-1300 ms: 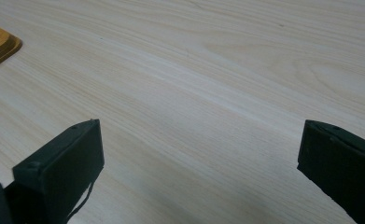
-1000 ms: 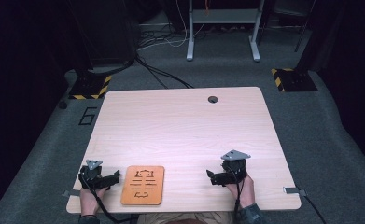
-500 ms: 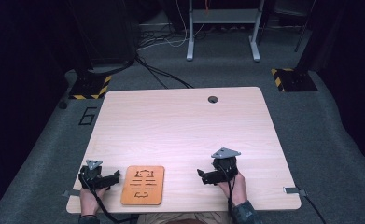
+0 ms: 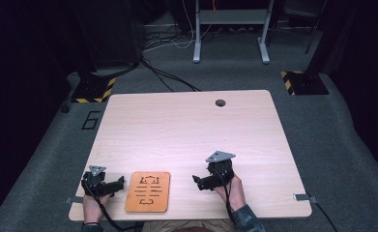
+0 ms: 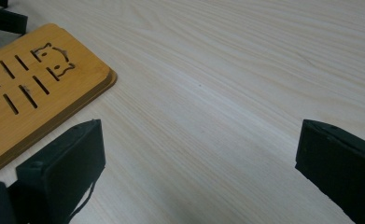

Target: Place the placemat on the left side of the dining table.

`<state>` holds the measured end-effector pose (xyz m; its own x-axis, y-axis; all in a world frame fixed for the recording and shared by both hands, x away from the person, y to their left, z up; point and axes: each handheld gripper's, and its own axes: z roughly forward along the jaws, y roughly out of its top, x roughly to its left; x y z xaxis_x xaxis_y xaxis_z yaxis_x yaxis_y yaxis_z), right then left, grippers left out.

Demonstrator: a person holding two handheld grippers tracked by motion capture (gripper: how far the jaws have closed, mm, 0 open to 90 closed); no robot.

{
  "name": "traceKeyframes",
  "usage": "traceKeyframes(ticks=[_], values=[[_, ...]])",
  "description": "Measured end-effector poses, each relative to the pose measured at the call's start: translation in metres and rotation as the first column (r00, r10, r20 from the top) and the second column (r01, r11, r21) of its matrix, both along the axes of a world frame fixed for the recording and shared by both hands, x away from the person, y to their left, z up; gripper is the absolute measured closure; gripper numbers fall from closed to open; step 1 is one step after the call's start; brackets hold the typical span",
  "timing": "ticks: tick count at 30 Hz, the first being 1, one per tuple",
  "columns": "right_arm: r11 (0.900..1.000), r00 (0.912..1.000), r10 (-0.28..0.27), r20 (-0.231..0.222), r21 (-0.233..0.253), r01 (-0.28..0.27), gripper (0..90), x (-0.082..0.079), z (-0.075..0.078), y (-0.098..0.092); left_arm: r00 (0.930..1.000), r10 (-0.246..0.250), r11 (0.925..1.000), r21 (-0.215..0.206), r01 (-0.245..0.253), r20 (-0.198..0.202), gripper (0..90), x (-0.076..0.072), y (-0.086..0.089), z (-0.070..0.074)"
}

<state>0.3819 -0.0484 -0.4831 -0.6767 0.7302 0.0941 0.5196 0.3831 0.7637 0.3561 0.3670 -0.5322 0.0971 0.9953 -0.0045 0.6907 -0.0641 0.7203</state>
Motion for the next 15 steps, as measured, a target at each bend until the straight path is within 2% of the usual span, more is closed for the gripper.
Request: traceKeyframes(ticks=[15], values=[[0.998, 0.9978, 0.066, -0.009, 0.009, -0.066, 0.9, 0.006, 0.002, 0.026, 1.0000, 0.000, 1.0000, 0.000, 0.000, -0.001, 1.0, 0.000, 0.000, 0.000]])
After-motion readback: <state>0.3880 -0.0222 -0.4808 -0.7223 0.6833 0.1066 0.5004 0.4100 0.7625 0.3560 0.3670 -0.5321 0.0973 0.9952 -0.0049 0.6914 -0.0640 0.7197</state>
